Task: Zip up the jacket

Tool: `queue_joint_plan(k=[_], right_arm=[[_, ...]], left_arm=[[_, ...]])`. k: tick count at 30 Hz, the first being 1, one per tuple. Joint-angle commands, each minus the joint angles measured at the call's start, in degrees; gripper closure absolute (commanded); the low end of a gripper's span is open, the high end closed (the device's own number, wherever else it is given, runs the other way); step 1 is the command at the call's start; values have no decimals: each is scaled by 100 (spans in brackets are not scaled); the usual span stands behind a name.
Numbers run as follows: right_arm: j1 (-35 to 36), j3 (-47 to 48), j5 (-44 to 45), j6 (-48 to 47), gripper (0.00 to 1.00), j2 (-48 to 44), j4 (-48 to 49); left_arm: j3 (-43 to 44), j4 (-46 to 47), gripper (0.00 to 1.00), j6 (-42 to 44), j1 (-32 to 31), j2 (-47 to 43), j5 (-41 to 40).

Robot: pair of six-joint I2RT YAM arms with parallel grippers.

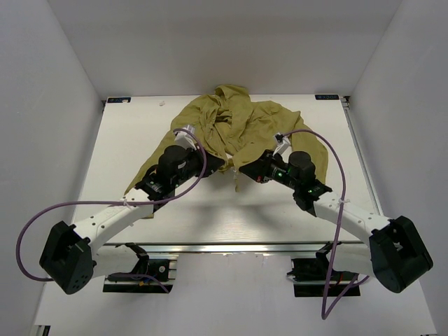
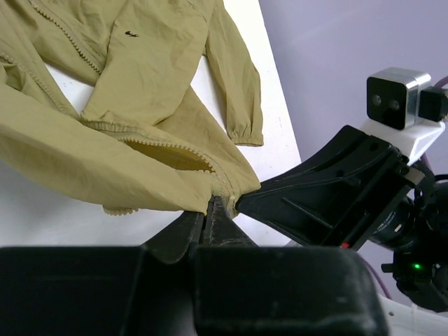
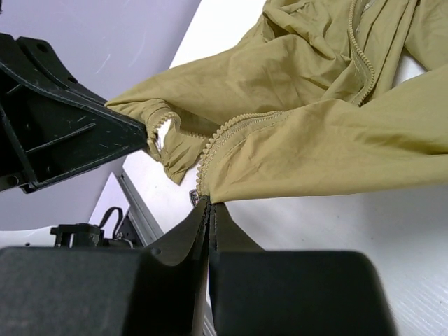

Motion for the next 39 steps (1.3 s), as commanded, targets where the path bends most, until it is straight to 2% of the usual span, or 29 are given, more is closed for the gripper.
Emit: queue_joint_plan(k=[1, 8, 20, 39], right_arm=[[95, 140, 268, -104, 100, -68, 418], [271, 139, 558, -157, 100, -33, 620], [403, 122, 725, -95, 100, -15, 972], [412, 148, 690, -280, 100, -16, 620]], left_arm=[[145, -8, 100, -259, -34, -43, -172], [101, -44, 100, -601, -52, -7, -296], [189, -123, 100, -637, -140, 134, -296], [5, 166, 100, -619, -158, -174, -533]])
